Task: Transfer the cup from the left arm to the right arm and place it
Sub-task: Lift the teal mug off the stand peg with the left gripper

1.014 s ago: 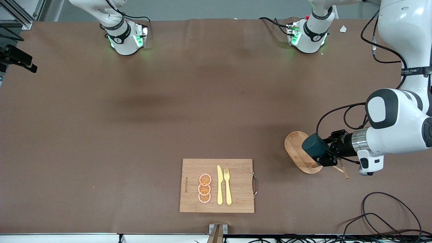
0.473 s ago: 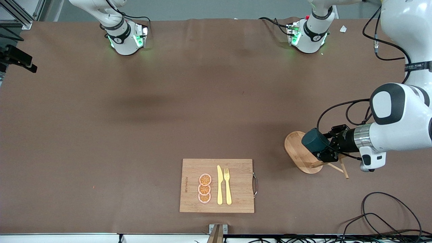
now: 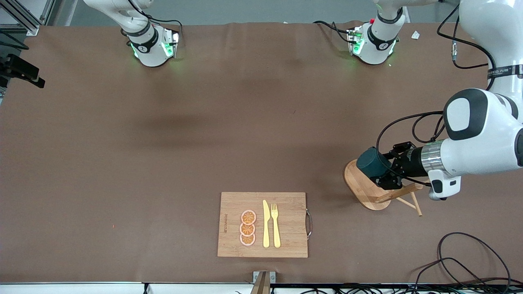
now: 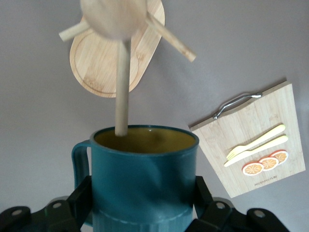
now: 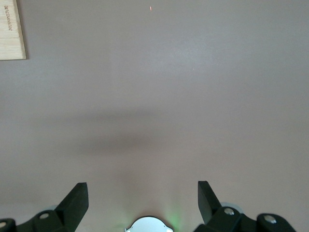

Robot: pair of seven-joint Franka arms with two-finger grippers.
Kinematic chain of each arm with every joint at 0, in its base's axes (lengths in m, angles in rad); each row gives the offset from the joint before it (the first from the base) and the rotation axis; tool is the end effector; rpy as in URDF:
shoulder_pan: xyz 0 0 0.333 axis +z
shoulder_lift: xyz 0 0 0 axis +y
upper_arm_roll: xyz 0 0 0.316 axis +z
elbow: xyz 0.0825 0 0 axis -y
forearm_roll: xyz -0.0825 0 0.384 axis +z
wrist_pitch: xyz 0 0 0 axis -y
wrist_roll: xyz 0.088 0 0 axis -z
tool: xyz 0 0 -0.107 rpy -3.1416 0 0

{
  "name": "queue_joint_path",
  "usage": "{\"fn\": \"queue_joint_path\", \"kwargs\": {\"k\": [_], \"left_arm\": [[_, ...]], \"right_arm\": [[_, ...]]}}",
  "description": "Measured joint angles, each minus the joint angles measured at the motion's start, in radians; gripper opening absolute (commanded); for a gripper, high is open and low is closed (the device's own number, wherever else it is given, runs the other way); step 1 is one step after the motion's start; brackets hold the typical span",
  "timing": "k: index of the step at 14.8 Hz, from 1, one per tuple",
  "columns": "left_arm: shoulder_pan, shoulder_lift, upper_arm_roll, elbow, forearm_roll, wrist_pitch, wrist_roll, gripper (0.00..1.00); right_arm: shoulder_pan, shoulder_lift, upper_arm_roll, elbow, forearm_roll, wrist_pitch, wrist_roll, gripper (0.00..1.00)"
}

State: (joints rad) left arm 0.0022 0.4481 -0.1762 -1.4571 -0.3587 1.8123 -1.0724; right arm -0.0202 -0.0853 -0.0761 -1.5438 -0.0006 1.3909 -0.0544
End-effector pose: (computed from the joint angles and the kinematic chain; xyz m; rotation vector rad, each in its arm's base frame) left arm 0.6682 -0.1277 0.4303 2.4608 1.3680 -0.4513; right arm 0.5057 -0.0510 0.6671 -3.1282 0.0649 0.1052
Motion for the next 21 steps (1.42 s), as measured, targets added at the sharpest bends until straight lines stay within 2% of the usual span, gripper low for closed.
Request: {"fn": "queue_joint_path", "kwargs": {"k": [5, 10, 15, 21], "left_arm": [[0.000, -0.035, -0.032, -0.026, -0.001, -0.006, -0.058, 0.68], [-0.020, -0.071, -0.094, -0.028, 0.027, 0.001, -0.102, 0.70], [-0.141, -0.092, -0.113, -0.028, 0.159, 0.056, -0.163, 0.71], [-0.385, -0.094, -0.122, -0.030, 0.398, 0.154, -0.330, 0.66]], "right_arm": [[0.000, 0.000, -0.001, 0.000, 0.000, 0.001, 0.000, 1.00], [0.000, 0.000, -0.006, 0.000, 0.000, 0.001, 0.000, 1.00], [0.000, 0.000, -0.008, 0.000, -0.001, 0.000, 0.000, 1.00], [0.000, 0.001, -0.010, 0.000, -0.001, -0.001, 0.000, 1.00]]}}
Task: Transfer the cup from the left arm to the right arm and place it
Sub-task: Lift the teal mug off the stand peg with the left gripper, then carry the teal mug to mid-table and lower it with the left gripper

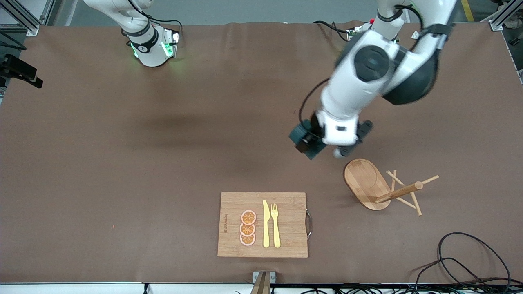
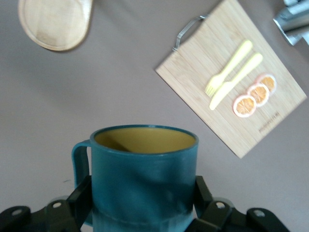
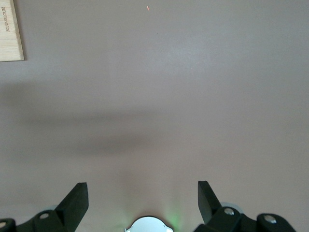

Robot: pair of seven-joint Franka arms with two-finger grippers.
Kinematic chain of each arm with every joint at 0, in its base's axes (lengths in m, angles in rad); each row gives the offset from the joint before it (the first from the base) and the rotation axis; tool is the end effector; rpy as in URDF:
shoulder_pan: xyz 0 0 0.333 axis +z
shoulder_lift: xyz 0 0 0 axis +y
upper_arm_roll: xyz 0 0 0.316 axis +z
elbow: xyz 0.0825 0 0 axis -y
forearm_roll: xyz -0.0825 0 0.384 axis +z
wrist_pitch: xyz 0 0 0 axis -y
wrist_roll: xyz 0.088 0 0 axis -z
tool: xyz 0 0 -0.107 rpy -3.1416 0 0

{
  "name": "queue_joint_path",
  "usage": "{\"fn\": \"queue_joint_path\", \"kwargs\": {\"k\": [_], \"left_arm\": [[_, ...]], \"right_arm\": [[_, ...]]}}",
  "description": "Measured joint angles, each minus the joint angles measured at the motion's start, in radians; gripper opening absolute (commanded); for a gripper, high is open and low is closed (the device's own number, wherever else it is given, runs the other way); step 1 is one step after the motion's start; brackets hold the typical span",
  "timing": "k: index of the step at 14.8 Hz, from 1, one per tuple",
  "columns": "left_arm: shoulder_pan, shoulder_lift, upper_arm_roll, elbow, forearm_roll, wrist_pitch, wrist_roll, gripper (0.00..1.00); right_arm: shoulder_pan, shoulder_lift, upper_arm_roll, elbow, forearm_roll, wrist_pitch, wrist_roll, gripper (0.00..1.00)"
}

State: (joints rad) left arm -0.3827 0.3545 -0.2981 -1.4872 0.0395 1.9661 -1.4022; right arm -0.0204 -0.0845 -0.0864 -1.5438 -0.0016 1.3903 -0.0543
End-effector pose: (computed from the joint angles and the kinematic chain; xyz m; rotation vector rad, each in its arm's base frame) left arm 0.5454 -0.4024 0.4909 2.7901 1.0716 0.0239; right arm 0.5053 -0.0567 0.6666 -3.1274 0.0816 0.1074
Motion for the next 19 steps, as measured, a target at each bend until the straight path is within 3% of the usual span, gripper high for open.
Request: {"fn": "queue_joint_path", "kwargs": {"k": [11, 19], "left_arm": [[-0.377, 0.058, -0.001, -0.021, 0.498, 0.037, -0.177, 0.69], [-0.547, 0.202, -0.001, -0.036, 0.939, 0.044, -0.239, 0.69]], "right_arm": [[0.000, 0.003, -0.003, 0.000, -0.001, 0.000, 0.004, 1.00], [-0.009, 0.020, -0.004, -0.001, -0.001, 0.008, 0.004, 1.00]]}}
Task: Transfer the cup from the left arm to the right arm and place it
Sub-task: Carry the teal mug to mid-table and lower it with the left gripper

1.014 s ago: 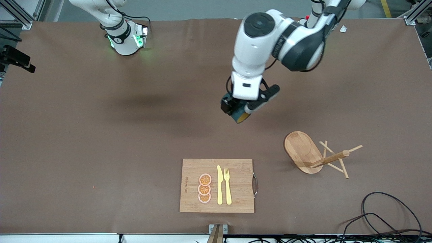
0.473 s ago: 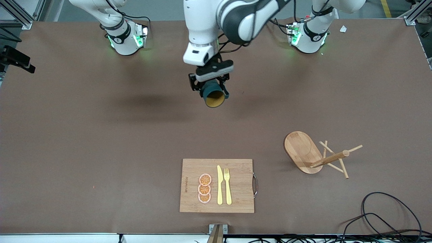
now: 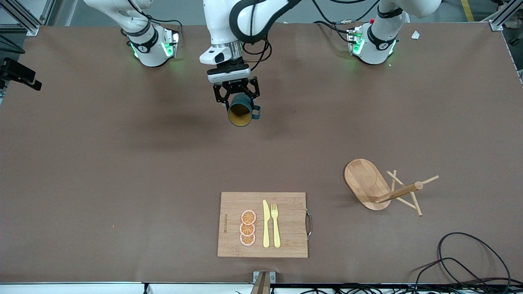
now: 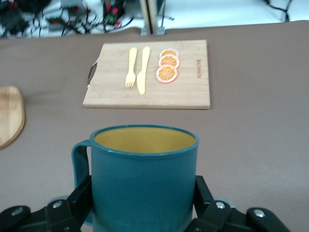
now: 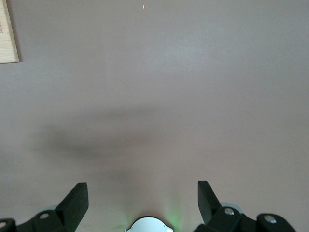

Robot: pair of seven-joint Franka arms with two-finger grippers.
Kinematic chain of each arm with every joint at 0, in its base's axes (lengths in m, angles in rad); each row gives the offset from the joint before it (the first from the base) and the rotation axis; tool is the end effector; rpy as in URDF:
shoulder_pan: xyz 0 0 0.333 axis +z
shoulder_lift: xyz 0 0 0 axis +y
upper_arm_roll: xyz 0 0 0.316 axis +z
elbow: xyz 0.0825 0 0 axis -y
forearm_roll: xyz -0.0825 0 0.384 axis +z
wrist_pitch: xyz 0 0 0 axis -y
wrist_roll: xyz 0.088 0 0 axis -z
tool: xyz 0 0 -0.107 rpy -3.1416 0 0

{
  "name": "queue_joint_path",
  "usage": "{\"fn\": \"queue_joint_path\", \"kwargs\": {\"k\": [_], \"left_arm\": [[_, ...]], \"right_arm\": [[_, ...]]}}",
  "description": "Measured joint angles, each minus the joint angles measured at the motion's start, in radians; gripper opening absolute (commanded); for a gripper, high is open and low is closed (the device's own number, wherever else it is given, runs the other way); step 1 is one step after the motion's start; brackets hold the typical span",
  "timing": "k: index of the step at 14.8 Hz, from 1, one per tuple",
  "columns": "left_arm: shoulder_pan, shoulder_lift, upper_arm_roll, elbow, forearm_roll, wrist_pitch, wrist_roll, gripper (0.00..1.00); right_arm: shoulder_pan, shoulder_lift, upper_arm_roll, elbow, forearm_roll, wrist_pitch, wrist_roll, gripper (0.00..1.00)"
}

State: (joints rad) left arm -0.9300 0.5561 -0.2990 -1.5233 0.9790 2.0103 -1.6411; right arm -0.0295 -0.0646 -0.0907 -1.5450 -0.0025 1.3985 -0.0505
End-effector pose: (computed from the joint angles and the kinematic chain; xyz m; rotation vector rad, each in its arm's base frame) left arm 0.3147 -0.6333 0.3591 -2.8352 0.0006 -1.0452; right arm 0.5120 -0.0639 0.6565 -3.1268 0.1089 0.1277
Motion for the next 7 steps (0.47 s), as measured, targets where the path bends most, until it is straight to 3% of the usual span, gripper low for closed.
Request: {"fn": "queue_joint_path", "kwargs": {"k": [7], "left_arm": [[-0.053, 0.121, 0.000, -0.002, 0.411, 0.074, -0.309, 0.68]], "right_arm": [[-0.011, 0.046, 0.000, 0.000, -0.001, 0.060, 0.000, 1.00]]}}
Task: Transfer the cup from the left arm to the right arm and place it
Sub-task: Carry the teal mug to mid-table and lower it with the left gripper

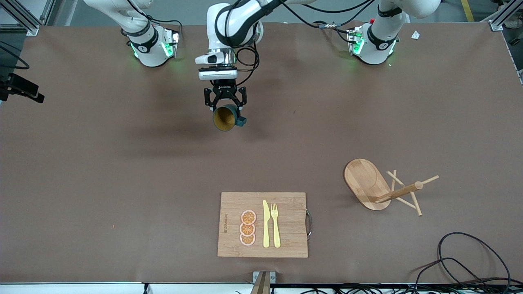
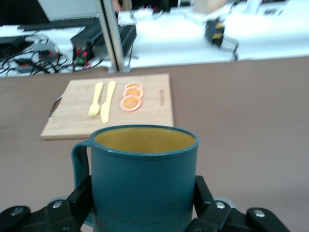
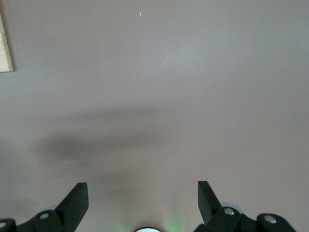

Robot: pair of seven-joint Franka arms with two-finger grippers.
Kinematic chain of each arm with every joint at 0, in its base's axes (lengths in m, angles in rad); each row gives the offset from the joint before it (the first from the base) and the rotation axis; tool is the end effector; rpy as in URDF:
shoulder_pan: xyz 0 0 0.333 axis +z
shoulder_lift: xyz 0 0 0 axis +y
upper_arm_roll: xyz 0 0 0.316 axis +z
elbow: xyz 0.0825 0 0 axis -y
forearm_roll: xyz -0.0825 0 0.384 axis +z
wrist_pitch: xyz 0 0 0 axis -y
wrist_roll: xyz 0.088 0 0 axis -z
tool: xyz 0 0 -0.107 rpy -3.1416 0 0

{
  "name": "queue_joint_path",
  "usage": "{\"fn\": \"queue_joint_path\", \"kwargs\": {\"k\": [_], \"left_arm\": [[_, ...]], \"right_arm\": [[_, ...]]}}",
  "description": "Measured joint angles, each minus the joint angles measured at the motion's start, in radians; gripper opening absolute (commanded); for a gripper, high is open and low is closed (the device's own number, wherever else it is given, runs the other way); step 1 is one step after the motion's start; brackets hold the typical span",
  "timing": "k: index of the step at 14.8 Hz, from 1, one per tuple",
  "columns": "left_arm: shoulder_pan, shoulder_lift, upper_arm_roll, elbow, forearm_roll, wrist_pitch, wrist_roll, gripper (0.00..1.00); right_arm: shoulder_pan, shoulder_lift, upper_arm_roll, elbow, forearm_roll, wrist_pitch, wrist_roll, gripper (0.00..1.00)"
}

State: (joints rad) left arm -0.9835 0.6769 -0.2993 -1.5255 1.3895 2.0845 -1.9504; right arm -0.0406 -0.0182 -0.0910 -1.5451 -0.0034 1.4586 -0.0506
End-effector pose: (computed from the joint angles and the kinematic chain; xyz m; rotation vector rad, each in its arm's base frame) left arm 0.2876 -0.6622 0.2913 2.7713 -0.0918 1.4699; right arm 0.5325 -0.0714 0.6369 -3.1327 0.1272 0.1070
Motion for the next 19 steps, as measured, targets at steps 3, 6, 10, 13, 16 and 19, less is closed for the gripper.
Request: {"fn": "queue_joint_path", "kwargs": {"k": [3, 6, 10, 13, 16, 19], "left_arm": [[-0.030, 0.080, 0.001, -0.005, 0.195, -0.002, -0.182, 0.67], [-0.041, 0.166, 0.003, -0.007, 0.367, -0.045, -0.331, 0.66], [-0.039, 0.271, 0.007, -0.007, 0.564, -0.136, -0.473, 0.64], [-0.039, 0.328, 0.007, -0.006, 0.660, -0.194, -0.548, 0.65], [-0.039, 0.346, 0.008, -0.003, 0.702, -0.217, -0.568, 0.65], [-0.042, 0.360, 0.009, -0.003, 0.731, -0.245, -0.605, 0.65]], "right_arm": [[-0.014, 0.024, 0.000, -0.001, 0.000, 0.021, 0.000, 1.00], [-0.026, 0.074, 0.000, -0.006, 0.000, 0.054, -0.001, 1.00], [-0.057, 0.142, -0.001, -0.008, 0.000, 0.095, -0.019, 1.00], [-0.062, 0.154, 0.000, -0.008, 0.000, 0.106, -0.019, 1.00], [-0.066, 0.162, 0.000, -0.008, 0.000, 0.106, -0.019, 1.00], [-0.070, 0.173, 0.000, -0.008, 0.000, 0.108, -0.019, 1.00]]}}
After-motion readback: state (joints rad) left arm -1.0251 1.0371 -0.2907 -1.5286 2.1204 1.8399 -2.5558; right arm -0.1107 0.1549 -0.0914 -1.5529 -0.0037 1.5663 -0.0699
